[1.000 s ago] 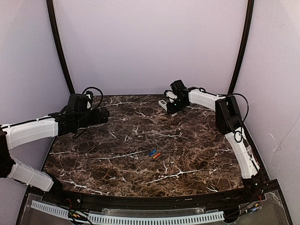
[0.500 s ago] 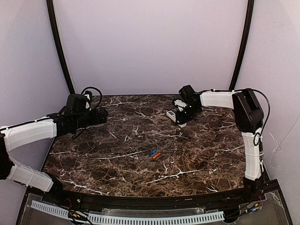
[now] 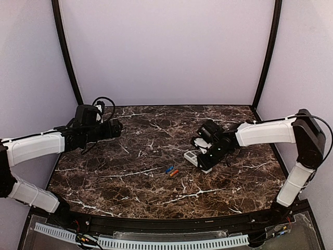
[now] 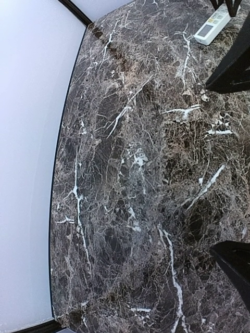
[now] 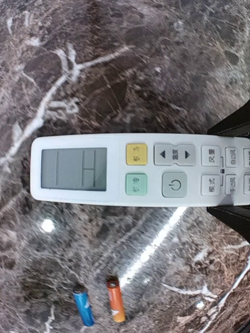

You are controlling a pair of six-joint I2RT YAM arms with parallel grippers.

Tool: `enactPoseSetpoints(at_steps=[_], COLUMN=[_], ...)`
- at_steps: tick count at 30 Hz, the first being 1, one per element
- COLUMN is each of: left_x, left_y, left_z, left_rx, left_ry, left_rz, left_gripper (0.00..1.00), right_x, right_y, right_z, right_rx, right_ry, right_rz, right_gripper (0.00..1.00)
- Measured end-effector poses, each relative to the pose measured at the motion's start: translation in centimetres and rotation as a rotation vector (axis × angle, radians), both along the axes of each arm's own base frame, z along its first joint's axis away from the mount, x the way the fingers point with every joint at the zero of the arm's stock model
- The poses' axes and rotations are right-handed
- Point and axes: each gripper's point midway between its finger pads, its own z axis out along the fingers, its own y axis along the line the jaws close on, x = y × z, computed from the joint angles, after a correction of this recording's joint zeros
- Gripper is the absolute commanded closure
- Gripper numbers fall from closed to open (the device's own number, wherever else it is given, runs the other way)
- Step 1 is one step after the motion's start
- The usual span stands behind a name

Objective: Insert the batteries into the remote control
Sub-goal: Move the remote control to the center of the board.

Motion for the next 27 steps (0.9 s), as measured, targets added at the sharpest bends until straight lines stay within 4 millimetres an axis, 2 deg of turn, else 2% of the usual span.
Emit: enactPoseSetpoints(at_steps=[4, 8, 13, 21, 24, 27], left_x=[0.1, 0.1, 0.3, 0.4, 0.4, 0.4], left_y=[-0.4, -0.6, -0.7, -0.8, -0.8, -0.8], left_z=[-0.5, -0.9, -0.9, -0.8, -0.8, -0.8], left_rx=[-0.007, -0.013, -0.017, -0.019, -0.019, -0.02], left_ry=[0.014, 0.024, 0.02, 0.016, 0.015, 0.014], left_rz=[-0.017, -0.02, -0.019, -0.019, -0.019, -0.019], left_gripper=[0.0, 0.0, 0.0, 0.0, 0.0, 0.0], right_x=[-2.8, -4.2, -4.6, -5.4, -5.6, -5.7], right_y=[0.2, 0.3, 0.3, 0.0, 0.1, 0.5], right_z=[-0.1, -0.5, -1.2, -2.7, -2.7, -2.7], right_rx=[-0.006, -0.009, -0.011, -0.054, -0.071, -0.096], right_ry=[0.01, 0.009, 0.002, 0.043, 0.065, 0.094], right_rz=[0.01, 0.016, 0.008, 0.015, 0.032, 0.06], right_gripper=[0.73, 0.71, 0.7, 0.53, 0.46, 0.44])
